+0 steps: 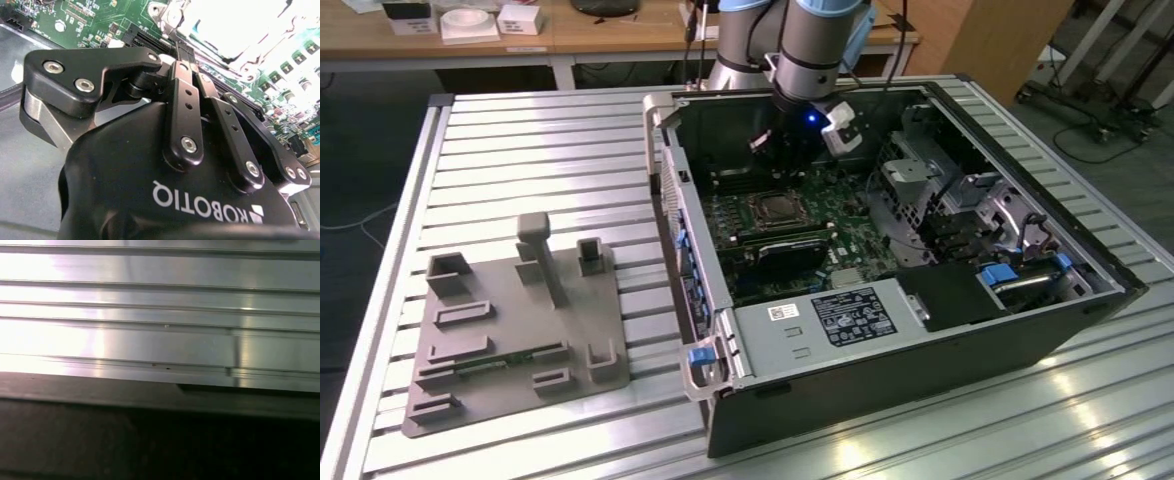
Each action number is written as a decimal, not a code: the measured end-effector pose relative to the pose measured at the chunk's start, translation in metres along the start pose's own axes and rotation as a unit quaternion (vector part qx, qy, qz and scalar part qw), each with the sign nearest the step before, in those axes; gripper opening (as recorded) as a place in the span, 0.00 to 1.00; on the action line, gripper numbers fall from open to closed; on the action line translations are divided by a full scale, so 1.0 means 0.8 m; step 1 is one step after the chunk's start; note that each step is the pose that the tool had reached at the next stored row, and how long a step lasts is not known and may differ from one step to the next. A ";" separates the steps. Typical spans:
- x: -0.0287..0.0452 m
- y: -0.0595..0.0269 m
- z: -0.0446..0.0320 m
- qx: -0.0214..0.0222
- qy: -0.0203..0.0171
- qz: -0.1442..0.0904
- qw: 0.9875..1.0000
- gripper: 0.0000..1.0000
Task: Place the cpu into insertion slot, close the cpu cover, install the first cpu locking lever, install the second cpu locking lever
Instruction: 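Install the first cpu locking lever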
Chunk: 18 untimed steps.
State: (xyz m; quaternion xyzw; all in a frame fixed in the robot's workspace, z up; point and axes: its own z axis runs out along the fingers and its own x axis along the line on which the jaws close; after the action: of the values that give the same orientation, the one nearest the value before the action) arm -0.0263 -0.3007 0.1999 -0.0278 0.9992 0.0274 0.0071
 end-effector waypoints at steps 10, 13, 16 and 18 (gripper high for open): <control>0.0001 -0.003 0.0001 0.000 0.000 0.000 1.000 0.11; 0.0001 -0.003 0.0003 0.001 0.000 0.000 1.000 0.11; 0.0002 -0.003 0.0006 0.001 0.000 0.000 1.000 0.11; 0.0001 -0.003 0.0010 0.002 0.000 0.000 1.000 0.11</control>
State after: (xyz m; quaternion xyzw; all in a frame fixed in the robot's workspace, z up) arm -0.0263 -0.3032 0.1989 -0.0278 0.9993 0.0256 0.0070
